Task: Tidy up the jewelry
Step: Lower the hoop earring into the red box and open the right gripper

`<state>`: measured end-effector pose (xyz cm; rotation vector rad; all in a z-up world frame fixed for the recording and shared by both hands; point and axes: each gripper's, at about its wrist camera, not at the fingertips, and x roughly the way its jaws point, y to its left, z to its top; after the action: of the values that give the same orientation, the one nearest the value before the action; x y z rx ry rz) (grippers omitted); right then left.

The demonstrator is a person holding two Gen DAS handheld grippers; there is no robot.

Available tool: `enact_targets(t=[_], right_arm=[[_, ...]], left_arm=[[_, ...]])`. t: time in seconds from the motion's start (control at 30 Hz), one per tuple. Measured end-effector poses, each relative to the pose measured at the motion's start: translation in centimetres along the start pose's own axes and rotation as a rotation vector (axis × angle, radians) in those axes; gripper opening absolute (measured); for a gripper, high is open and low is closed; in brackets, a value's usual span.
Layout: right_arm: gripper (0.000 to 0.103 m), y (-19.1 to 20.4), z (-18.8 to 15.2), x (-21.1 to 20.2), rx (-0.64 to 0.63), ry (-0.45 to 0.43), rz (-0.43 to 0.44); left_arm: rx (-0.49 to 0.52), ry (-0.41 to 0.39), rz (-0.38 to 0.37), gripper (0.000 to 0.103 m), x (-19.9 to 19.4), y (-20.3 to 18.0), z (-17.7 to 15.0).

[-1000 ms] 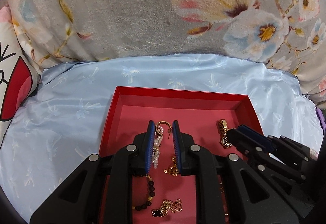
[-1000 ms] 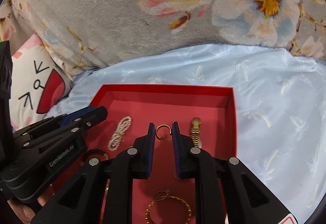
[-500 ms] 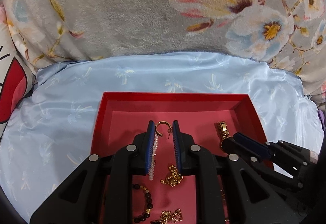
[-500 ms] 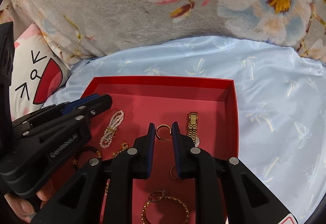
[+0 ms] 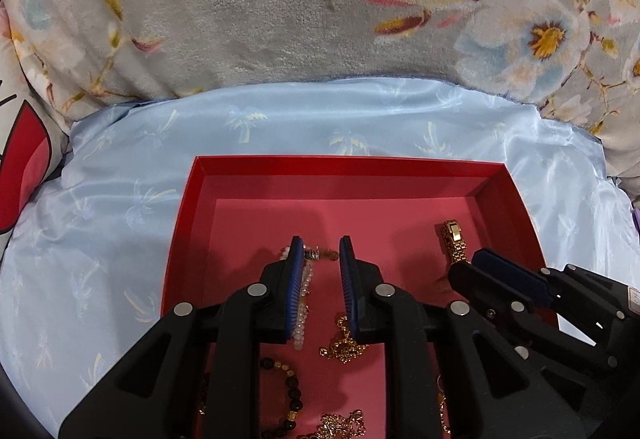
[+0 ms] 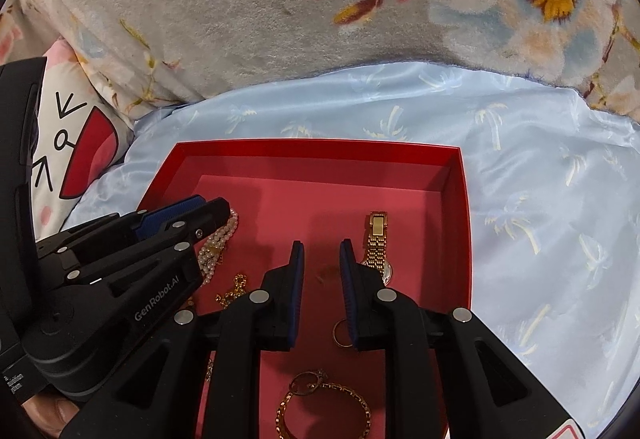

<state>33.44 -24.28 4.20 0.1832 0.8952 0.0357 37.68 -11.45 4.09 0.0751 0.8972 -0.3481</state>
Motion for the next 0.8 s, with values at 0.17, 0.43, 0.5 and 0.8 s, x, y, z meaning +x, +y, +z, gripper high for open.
enact_targets(t=[0.17, 0.43, 0.5, 0.8], right_arm=[[0.019, 0.1, -0.1, -0.1, 0.001, -0.009, -0.003], [0.019, 1.0, -1.0, -0.8, -0.021, -0.006, -0.01], [0.019, 1.3, -1.4, -1.1, -0.029, 0.007, -0.005], [0.022, 2.5, -3.6, -4.1, -0.017, -0.016, -0.001]], left_arm=[[-0.022, 0.014, 0.011, 0.028, 0.1, 0.4, -0.1], [-0.012, 0.038, 0.006, 0.028, -1.3, 0.1, -2.2], [-0.011, 0.046, 0.003, 0.028, -1.7, 0.1, -2.8], [-0.017, 0.029, 0.007, 0.029, -4.7, 0.8, -5.5]])
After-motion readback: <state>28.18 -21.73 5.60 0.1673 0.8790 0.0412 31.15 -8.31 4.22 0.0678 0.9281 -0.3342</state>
